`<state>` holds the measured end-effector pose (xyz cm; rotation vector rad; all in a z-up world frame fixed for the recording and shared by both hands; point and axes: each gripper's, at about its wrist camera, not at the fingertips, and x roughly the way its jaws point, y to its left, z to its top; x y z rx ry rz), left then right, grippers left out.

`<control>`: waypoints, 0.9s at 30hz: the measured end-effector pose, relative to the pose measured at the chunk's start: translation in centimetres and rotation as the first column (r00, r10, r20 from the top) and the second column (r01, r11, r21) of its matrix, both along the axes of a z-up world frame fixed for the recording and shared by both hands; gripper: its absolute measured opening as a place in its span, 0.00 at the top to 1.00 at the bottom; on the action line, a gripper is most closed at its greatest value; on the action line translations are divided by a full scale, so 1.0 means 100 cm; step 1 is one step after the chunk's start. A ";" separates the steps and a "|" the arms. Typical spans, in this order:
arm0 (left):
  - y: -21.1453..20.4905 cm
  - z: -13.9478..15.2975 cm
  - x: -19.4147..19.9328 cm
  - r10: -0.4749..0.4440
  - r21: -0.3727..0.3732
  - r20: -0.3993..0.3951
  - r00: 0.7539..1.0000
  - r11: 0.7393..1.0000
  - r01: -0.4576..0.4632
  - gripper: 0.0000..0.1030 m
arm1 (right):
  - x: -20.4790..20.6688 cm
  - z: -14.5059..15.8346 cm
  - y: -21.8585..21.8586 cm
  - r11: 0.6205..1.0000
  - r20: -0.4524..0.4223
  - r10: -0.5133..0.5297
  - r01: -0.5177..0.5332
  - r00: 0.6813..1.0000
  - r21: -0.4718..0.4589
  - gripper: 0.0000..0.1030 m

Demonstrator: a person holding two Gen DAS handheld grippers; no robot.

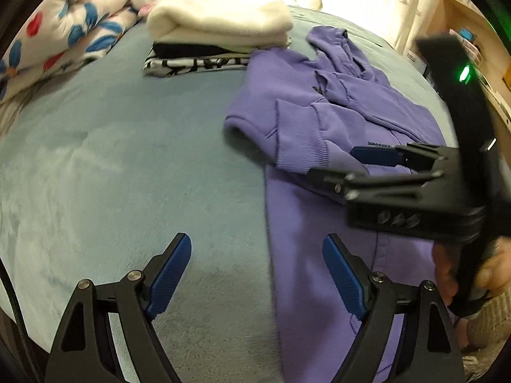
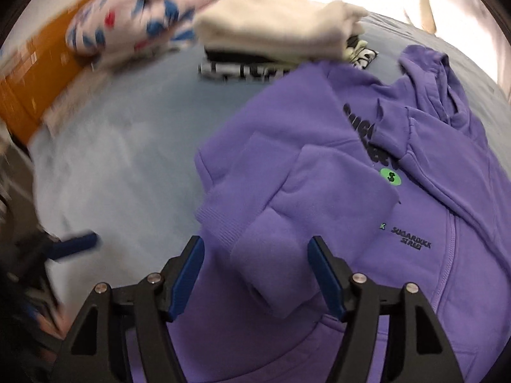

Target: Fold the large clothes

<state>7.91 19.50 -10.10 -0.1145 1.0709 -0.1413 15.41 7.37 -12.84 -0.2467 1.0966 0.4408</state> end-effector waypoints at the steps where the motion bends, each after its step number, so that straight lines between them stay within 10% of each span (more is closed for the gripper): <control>1: 0.002 0.000 -0.002 0.002 0.003 0.000 1.000 1.000 -0.002 0.19 | 0.000 -0.005 0.002 0.999 0.015 -0.004 0.005 1.000 -0.045 0.34; 7: -0.004 -0.002 0.002 -0.002 -0.006 0.000 1.000 1.000 0.002 0.19 | 0.012 0.013 -0.029 0.997 -0.007 -0.050 0.051 0.999 0.060 0.75; 11: -0.013 0.004 0.006 -0.022 -0.014 0.020 1.000 1.000 0.022 0.19 | 0.015 0.082 -0.089 0.965 0.140 -0.160 0.125 0.977 0.230 0.76; 15: -0.032 0.008 0.008 -0.065 -0.019 0.031 0.997 0.998 0.066 0.19 | 0.014 0.113 -0.182 0.904 0.195 -0.335 0.256 0.922 0.342 0.64; 18: -0.048 0.005 0.012 -0.103 -0.008 0.025 0.994 0.995 0.103 0.19 | 0.019 0.084 -0.231 0.864 0.084 -0.451 0.411 0.888 0.291 0.27; 22: -0.064 0.001 0.025 -0.140 0.042 0.028 0.990 0.989 0.138 0.19 | 0.018 0.033 -0.288 0.778 -0.159 -0.529 0.551 0.834 0.300 0.27; 27: -0.076 -0.010 0.062 -0.139 0.137 0.031 0.990 0.982 0.134 0.19 | 0.030 0.019 -0.328 0.691 -0.218 -0.596 0.632 0.773 0.352 0.27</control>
